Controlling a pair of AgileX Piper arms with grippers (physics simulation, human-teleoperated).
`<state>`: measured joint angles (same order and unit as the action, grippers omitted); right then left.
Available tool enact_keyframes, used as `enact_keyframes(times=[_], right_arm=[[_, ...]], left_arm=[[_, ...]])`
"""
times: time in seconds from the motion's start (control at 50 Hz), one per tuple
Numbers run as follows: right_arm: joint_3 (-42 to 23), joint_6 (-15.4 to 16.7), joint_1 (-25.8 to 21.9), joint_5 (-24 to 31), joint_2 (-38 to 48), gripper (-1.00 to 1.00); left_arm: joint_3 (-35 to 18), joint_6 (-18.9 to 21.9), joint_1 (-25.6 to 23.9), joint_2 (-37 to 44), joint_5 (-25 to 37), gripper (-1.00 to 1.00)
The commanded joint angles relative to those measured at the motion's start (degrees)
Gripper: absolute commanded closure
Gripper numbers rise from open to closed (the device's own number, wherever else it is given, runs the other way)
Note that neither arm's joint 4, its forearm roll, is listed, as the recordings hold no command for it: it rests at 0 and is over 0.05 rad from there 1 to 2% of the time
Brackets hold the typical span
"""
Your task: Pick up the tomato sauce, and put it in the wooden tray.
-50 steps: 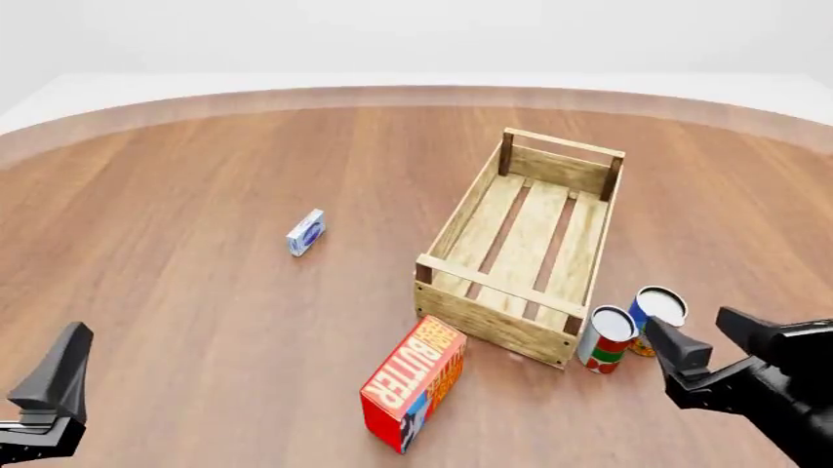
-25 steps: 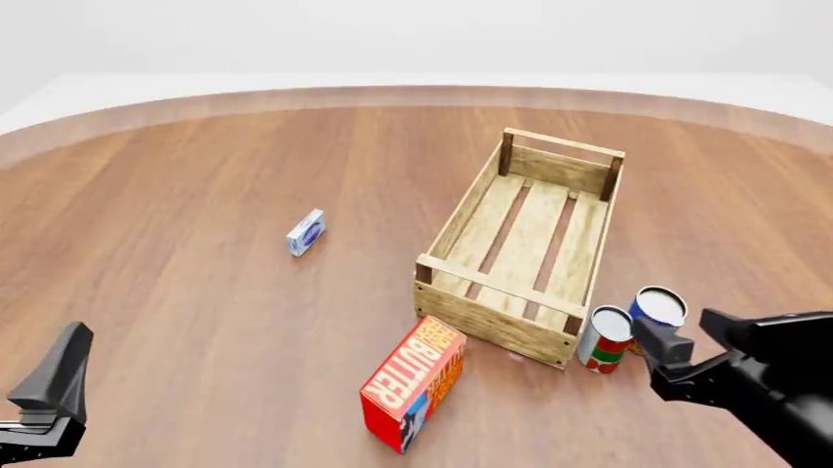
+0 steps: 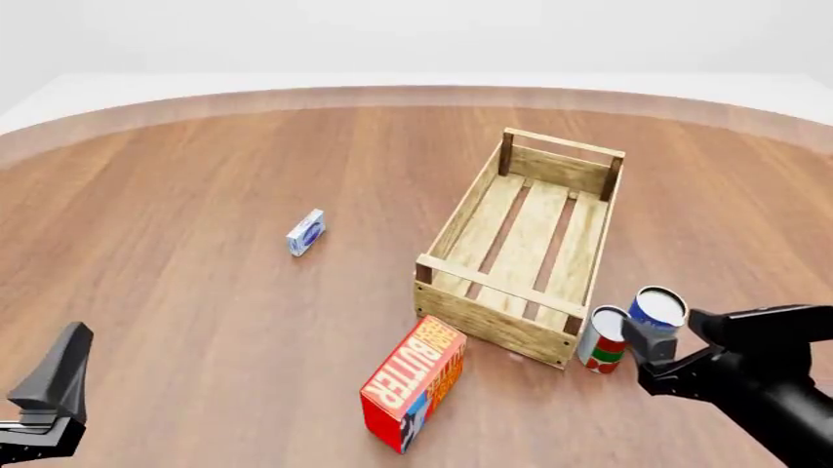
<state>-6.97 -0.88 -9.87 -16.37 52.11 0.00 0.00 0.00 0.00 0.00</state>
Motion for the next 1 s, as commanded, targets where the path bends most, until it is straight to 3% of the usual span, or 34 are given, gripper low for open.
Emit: enact_keyframes(times=[0.02, 0.62, 1.0], right_arm=[[-0.46, 0.34, -0.12, -2.58, 4.04, -1.00], [1.64, -0.56, -0.74, -12.94, 14.03, -1.00], [1.96, -0.87, -0.71, -16.49, 17.81, -1.00]], left_arm=[[0.00, 0.00, 0.00, 0.00, 0.00, -1.00], [0.00, 0.00, 0.00, 0.00, 0.00, -1.00], [0.00, 0.00, 0.00, 0.00, 0.00, -1.00]])
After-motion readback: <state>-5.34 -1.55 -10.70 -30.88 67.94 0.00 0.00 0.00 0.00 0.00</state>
